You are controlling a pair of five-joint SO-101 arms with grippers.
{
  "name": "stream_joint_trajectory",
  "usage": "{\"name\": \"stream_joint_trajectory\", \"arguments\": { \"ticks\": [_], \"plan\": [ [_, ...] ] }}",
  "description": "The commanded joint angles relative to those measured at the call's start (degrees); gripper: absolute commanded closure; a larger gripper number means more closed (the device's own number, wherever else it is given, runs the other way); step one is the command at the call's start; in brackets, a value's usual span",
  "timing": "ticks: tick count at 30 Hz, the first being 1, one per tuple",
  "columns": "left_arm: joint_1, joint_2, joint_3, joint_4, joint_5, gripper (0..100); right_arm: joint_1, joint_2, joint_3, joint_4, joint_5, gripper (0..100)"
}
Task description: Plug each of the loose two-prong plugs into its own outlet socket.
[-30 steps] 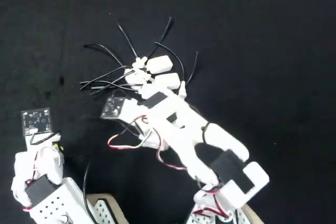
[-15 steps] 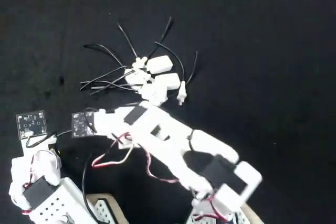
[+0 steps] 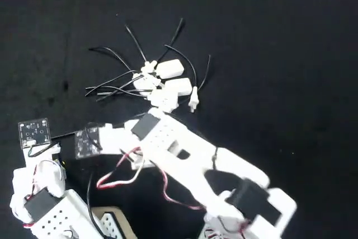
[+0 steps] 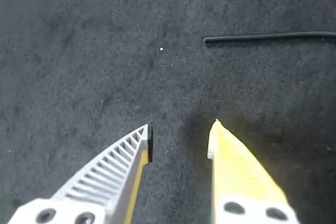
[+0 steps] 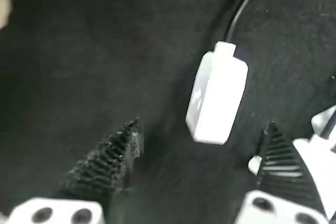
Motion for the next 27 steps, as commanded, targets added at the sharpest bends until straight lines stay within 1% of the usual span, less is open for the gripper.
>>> {"name": "stream_joint_trajectory", "arguments": {
  "ticks": [1, 3, 5, 7, 9, 10, 11, 12, 13, 14, 17, 19, 21, 23, 27],
  "plan": [
    [-0.31, -0.70, -0.84, -1.23, -0.26, 81, -0.97, -12.00, -0.48, 7.74, 0.00, 66.1],
    [-0.22, -0.70, -1.19, -1.23, -0.26, 81, -1.58, -20.44, 0.92, 12.57, -1.23, 68.8],
    [-0.13, -0.70, -2.59, -1.23, -0.09, 81, -1.14, -30.20, 1.19, 17.49, -4.22, 75.0],
    [1.54, -0.70, -4.62, -1.23, 0.70, 81, 1.93, -39.96, 1.01, 21.71, -7.38, 85.5],
    [5.85, -0.70, -6.99, -1.23, 2.64, 81, 7.74, -48.22, 0.75, 24.00, -11.25, 98.3],
    [9.10, -0.70, -8.48, -1.41, 3.60, 81, 11.96, -51.12, 0.92, 24.79, -12.84, 98.6],
    [13.05, -0.70, -9.89, -2.02, 4.48, 81, 16.70, -53.05, 1.36, 25.32, -14.15, 95.8],
    [17.01, -0.62, -11.30, -2.99, 5.01, 81, 21.71, -54.11, 2.24, 25.49, -15.21, 95.4],
    [21.23, -0.53, -12.53, -4.31, 5.36, 81, 26.90, -54.55, 3.47, 25.05, -16.09, 97.0],
    [25.36, -0.44, -13.67, -5.36, 6.24, 81, 32.00, -54.55, 5.05, 23.65, -17.23, 98.8],
    [37.23, 0.44, -16.84, -6.77, 10.46, 81, 46.33, -54.64, 10.59, 18.20, -18.90, 98.1],
    [45.58, 2.81, -17.10, -9.58, 12.57, 81, 53.27, -54.64, 12.97, 15.38, -18.81, 98.1],
    [53.14, 7.12, -15.78, -15.38, 15.38, 81, 56.09, -54.73, 15.34, 13.45, -18.81, 98.1],
    [58.15, 12.92, -14.29, -21.54, 17.32, 81, 56.00, -54.73, 17.63, 12.48, -19.16, 98.1],
    [60.09, 25.58, -14.02, -31.30, 18.20, 81, 56.00, -54.73, 21.67, 8.44, -20.48, 98.1]
  ]
}}
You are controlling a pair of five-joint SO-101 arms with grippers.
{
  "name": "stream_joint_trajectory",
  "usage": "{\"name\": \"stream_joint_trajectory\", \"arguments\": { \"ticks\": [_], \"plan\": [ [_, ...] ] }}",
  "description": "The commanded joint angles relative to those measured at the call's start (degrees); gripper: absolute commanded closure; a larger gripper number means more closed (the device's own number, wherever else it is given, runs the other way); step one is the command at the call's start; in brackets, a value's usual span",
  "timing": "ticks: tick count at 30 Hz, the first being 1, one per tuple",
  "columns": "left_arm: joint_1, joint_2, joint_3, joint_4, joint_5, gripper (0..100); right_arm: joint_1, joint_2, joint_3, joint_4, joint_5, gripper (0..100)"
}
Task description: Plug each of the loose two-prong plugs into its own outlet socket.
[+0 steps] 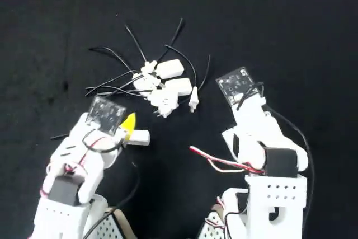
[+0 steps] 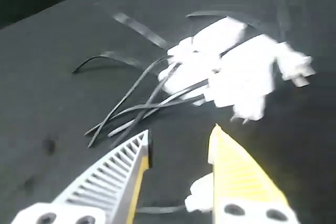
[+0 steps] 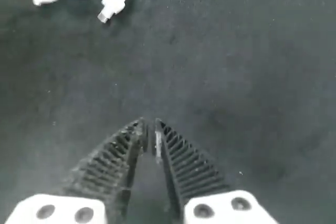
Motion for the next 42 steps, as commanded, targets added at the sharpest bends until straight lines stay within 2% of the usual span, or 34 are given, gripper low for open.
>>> {"name": "stream_joint_trajectory", "arguments": {
  "ticks": [1, 5, 8, 12, 19, 23, 28, 31, 34, 38, 42],
  "plan": [
    [2.07, 10.99, -1.01, -9.32, 1.49, 81, 0.97, -0.66, 2.24, -3.96, -2.02, 98.1],
    [2.24, 20.84, -0.04, -17.41, 4.84, 81, 0.97, -0.66, 4.88, -5.80, -1.93, 98.1],
    [2.24, 25.14, 0.22, -17.23, 4.31, 81, 0.97, -0.66, 4.97, -5.89, -1.93, 98.0],
    [2.68, 25.67, -0.48, -9.41, 0.00, 81, 0.97, -0.66, 5.05, -5.63, -1.93, 97.8],
    [11.38, 25.67, -4.79, 8.70, -10.73, 81, 0.97, -0.66, 5.05, -5.71, -1.93, 97.7],
    [14.29, 25.58, -9.10, 16.53, -12.31, 81, 0.97, -0.66, 5.05, -5.54, -1.93, 97.7],
    [13.93, 25.58, -19.65, 26.64, -13.36, 81, 0.97, -0.66, 5.14, -5.54, -1.93, 97.7],
    [13.85, 25.58, -24.40, 30.24, -20.48, 81, 0.97, -0.66, 5.14, -5.45, -1.93, 97.7],
    [10.07, 25.76, -26.86, 30.51, -28.84, 79, 0.97, -0.57, 5.05, -4.66, -1.76, 97.7],
    [0.04, 26.29, -23.69, 23.74, -45.19, 66, 1.05, -0.57, 4.79, -3.69, -0.18, 97.7],
    [-2.95, 26.29, -14.20, 16.26, -61.89, 65, 1.05, -0.57, 4.97, -3.43, 0.00, 97.6]
  ]
}}
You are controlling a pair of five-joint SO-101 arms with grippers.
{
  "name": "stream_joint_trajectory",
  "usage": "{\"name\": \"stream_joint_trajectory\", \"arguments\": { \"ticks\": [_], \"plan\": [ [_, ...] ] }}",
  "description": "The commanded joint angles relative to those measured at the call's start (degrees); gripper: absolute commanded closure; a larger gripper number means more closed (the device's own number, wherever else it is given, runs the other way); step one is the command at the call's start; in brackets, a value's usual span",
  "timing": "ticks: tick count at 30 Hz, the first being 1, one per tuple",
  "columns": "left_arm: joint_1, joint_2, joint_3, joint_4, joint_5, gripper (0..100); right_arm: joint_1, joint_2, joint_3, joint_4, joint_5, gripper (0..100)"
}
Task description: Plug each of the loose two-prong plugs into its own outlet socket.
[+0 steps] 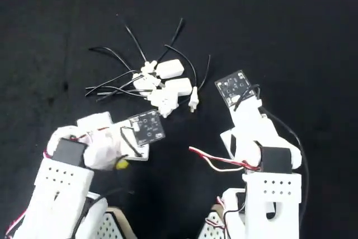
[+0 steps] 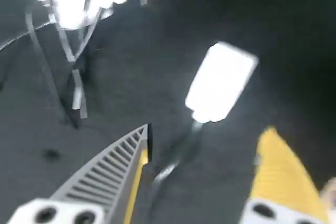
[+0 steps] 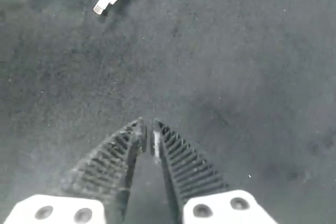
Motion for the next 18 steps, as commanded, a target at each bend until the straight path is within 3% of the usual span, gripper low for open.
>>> {"name": "stream_joint_trajectory", "arguments": {
  "ticks": [1, 12, 18],
  "plan": [
    [-1.27, 0.26, 6.11, -5.54, -15.12, 65, 0.88, -0.57, -0.48, 0.35, 0.44, 97.6],
    [5.67, 0.26, 8.66, -10.99, -16.70, 65, 0.79, -0.57, -0.40, 0.00, 0.53, 97.6],
    [8.75, 3.25, 11.30, -18.29, -16.62, 65, 0.79, -0.57, -0.40, 0.00, 0.53, 97.6]
  ]
}}
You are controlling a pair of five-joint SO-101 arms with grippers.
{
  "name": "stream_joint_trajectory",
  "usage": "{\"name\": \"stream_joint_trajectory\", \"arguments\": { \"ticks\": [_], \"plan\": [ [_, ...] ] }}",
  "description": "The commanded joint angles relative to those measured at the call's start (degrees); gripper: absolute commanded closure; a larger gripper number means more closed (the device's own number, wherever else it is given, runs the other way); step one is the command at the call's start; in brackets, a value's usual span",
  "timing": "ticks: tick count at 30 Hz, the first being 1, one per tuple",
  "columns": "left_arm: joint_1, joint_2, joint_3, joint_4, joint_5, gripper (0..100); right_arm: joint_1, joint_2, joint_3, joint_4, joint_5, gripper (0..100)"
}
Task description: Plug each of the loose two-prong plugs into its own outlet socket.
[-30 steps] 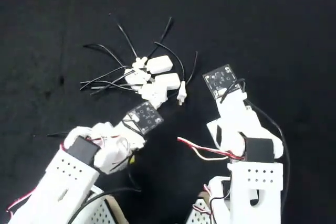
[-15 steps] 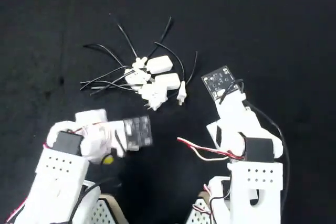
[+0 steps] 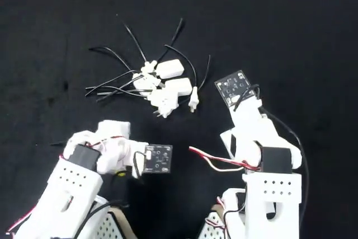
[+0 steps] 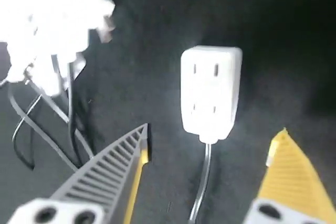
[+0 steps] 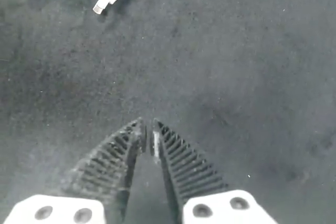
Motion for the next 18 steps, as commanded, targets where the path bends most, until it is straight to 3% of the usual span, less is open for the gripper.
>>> {"name": "stream_joint_trajectory", "arguments": {
  "ticks": [1, 7, 11, 18],
  "plan": [
    [1.36, 3.78, 0.31, -5.89, -0.88, 65, 0.79, -0.57, -0.40, -0.09, 0.44, 97.6],
    [0.92, 20.13, -2.51, -13.54, 2.64, 65, 0.79, -0.66, 0.04, -1.67, 0.44, 97.6],
    [1.36, 27.60, -8.22, -9.23, 8.35, 65, 0.79, -0.66, 2.15, -4.22, 0.44, 97.6],
    [1.89, 28.48, -13.49, -2.29, 23.82, 86, 0.79, -0.66, 2.42, -4.04, 0.44, 97.6]
  ]
}}
